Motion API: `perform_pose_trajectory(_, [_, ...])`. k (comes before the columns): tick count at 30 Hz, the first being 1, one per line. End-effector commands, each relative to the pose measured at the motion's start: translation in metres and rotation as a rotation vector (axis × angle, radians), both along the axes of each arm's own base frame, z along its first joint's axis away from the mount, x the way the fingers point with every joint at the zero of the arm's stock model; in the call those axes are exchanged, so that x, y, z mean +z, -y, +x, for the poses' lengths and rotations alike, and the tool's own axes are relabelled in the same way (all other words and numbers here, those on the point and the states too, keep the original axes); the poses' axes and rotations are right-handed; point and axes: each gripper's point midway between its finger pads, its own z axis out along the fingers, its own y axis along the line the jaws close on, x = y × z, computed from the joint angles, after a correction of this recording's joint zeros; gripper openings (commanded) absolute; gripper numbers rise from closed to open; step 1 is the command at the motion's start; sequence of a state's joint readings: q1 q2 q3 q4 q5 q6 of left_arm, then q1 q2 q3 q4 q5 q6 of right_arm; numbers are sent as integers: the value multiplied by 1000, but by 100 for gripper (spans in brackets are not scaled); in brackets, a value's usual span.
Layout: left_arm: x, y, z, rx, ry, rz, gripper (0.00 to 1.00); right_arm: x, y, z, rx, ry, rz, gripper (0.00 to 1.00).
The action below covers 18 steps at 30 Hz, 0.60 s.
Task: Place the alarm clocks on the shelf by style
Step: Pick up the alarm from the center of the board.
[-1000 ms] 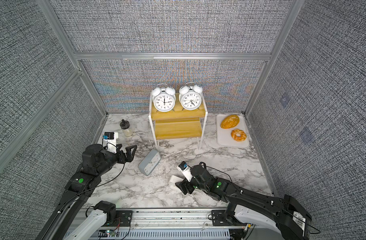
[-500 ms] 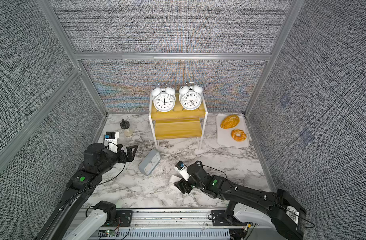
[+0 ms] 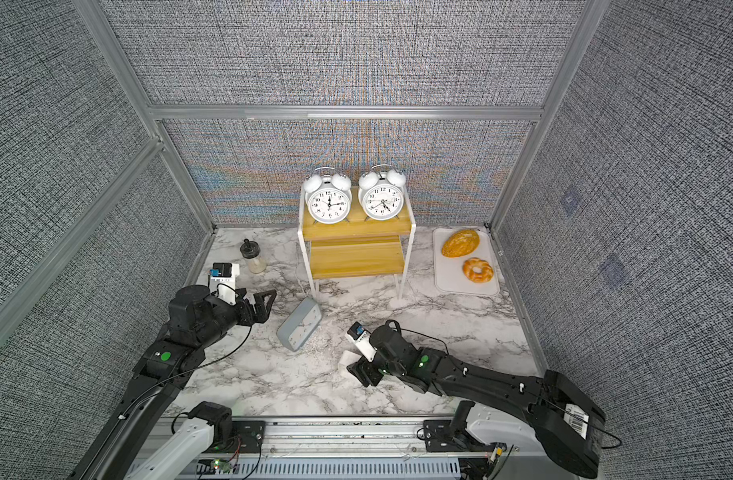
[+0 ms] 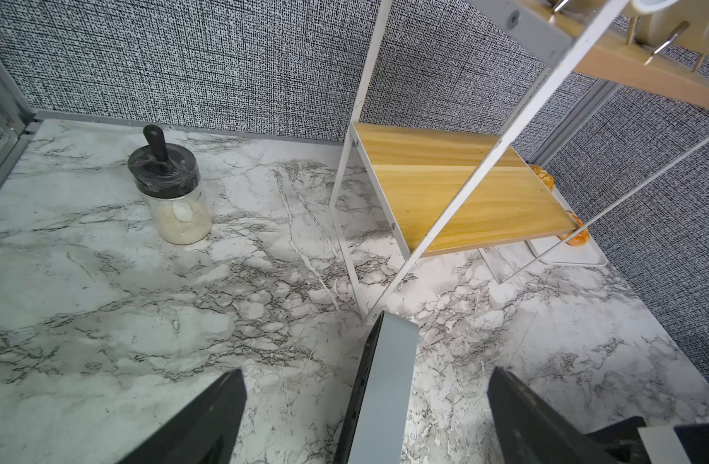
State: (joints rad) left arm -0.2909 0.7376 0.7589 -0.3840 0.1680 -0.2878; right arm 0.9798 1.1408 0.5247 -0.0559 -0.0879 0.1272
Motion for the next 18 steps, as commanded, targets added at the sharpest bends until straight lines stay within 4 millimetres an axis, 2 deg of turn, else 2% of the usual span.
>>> perform_pose_trajectory(1, [6,2,1,-10,19,-6,100,3,-2,1,6,11,4,65])
perform_pose_trajectory(5, [7,4,-1,-29,22,-10,100,4,-2,1,5,13,6,52])
perform_pose_trajectory(8, [6,8,-2,-50,20,-12,100,5,-1,1,3,16,9,45])
perform_pose_trajectory(14, [10,21,-6,-134,20,-37,99,10,2,5,-15,46,9,41])
perform_pose_trajectory(18, [19,42,-17,-272,42,-83,99,26,6,10,-40,85,47,38])
